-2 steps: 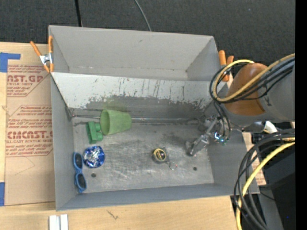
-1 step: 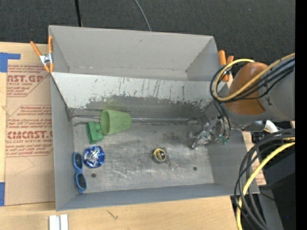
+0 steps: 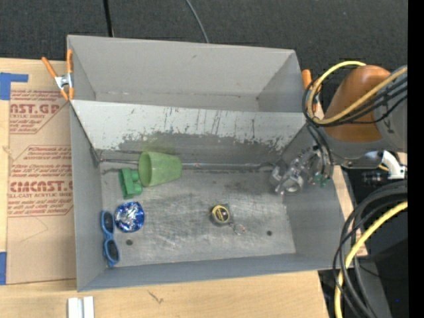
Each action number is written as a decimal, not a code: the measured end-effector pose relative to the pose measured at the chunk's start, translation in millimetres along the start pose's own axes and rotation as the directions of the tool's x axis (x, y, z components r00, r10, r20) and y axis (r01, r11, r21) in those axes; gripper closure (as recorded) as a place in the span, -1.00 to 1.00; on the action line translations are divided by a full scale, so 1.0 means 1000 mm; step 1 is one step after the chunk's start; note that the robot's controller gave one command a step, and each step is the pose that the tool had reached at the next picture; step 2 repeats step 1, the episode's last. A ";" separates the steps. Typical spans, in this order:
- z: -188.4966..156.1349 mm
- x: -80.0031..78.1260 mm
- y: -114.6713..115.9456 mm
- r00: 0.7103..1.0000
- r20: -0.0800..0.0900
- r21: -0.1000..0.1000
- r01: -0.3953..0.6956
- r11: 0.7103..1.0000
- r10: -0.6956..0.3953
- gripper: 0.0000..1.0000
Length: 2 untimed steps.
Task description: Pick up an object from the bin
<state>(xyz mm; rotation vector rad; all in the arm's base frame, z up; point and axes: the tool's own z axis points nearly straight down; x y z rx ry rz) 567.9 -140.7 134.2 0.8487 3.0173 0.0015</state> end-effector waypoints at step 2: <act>-0.067 -0.002 0.002 1.000 0.002 0.000 0.002 1.000 -0.002 1.00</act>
Offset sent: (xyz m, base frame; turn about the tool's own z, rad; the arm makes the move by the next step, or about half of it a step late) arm 0.0000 0.0001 0.0631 0.0000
